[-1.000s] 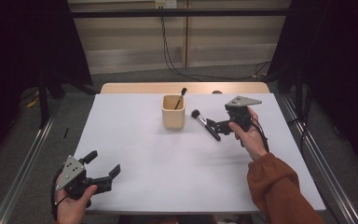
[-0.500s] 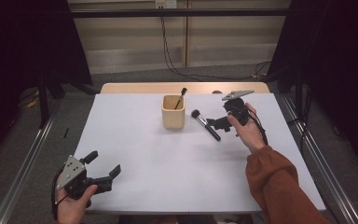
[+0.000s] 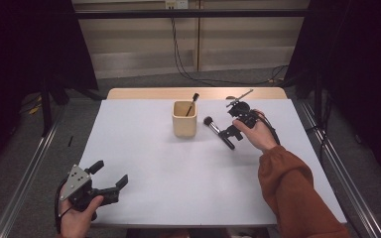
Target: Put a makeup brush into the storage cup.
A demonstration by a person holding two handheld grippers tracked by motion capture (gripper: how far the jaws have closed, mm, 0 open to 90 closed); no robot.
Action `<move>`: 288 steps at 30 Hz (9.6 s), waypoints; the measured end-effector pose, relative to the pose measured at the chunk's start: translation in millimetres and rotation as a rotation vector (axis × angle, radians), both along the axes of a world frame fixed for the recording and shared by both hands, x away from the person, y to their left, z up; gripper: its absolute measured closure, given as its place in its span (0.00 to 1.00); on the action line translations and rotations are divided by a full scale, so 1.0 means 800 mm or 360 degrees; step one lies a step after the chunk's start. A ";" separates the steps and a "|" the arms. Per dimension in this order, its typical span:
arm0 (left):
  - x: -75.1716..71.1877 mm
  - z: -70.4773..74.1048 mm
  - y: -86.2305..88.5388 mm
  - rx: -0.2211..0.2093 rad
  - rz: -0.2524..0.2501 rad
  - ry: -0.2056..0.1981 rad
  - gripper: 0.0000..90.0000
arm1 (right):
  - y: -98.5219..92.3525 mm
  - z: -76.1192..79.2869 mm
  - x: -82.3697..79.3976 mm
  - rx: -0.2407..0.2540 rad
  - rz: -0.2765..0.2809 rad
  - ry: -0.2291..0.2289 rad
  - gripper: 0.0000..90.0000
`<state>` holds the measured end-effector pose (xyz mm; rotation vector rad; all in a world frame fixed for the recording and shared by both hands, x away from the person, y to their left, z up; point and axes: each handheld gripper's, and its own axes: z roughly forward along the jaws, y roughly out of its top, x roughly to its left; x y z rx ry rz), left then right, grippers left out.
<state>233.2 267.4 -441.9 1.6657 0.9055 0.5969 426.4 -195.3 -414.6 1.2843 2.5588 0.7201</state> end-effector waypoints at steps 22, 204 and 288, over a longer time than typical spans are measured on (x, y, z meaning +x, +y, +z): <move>-0.001 0.000 0.002 0.0000 0.0006 -0.0001 0.04 | 0.021 -0.024 0.020 -0.0288 0.0084 0.0397 0.34; 0.013 0.017 -0.037 -0.0015 -0.0126 -0.0037 0.04 | 0.006 -0.017 -0.163 0.0868 0.0252 -0.0629 0.84; 0.096 0.058 -0.246 -0.0158 -0.0540 0.0034 0.64 | 0.039 -0.029 -0.176 0.0899 0.0386 -0.0592 0.84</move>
